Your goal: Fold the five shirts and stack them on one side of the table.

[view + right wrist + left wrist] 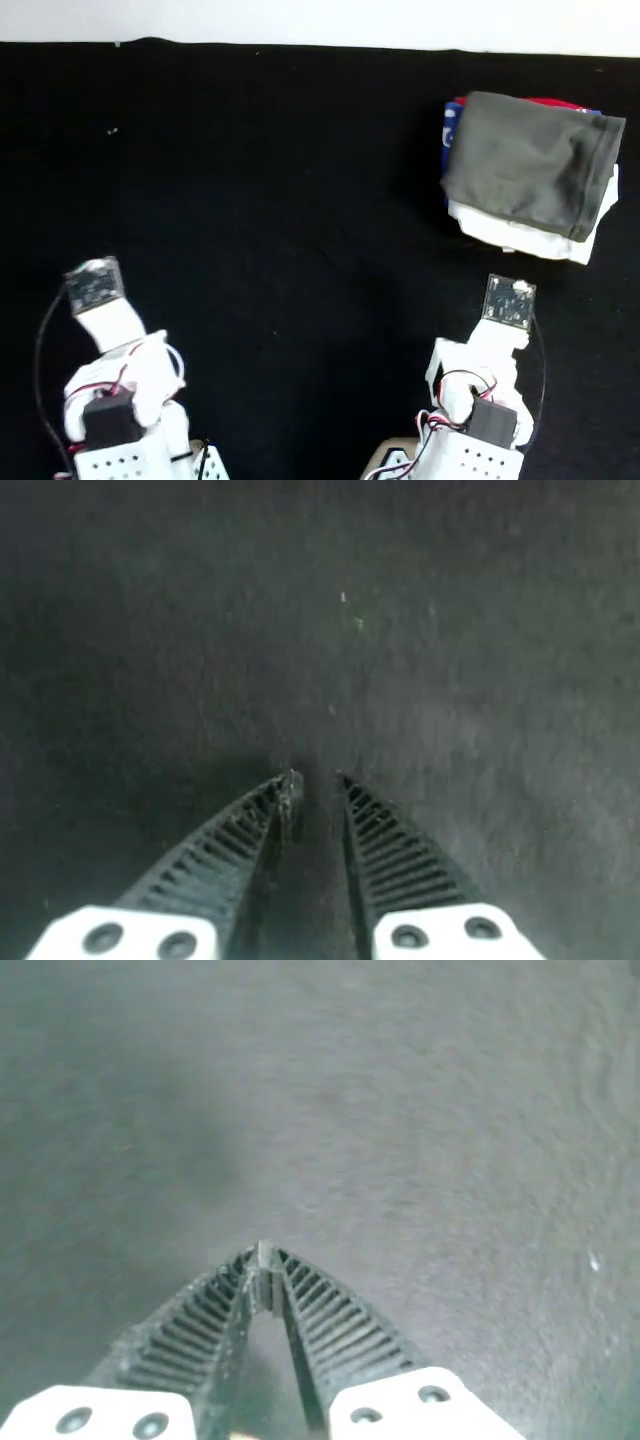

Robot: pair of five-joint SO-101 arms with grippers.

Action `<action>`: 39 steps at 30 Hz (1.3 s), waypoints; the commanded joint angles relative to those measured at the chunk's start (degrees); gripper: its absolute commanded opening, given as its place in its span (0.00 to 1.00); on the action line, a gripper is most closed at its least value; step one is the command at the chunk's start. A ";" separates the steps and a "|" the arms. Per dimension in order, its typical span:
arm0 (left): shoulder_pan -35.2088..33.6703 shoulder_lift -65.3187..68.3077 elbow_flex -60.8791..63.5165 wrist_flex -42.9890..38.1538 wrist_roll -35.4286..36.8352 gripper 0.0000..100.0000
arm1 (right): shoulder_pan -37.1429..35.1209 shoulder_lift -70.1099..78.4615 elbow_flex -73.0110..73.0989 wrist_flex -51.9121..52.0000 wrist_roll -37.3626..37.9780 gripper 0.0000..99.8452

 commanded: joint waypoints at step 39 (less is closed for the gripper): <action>4.62 0.22 10.68 -5.54 17.23 0.01 | -0.22 -0.31 7.60 -1.36 0.09 0.07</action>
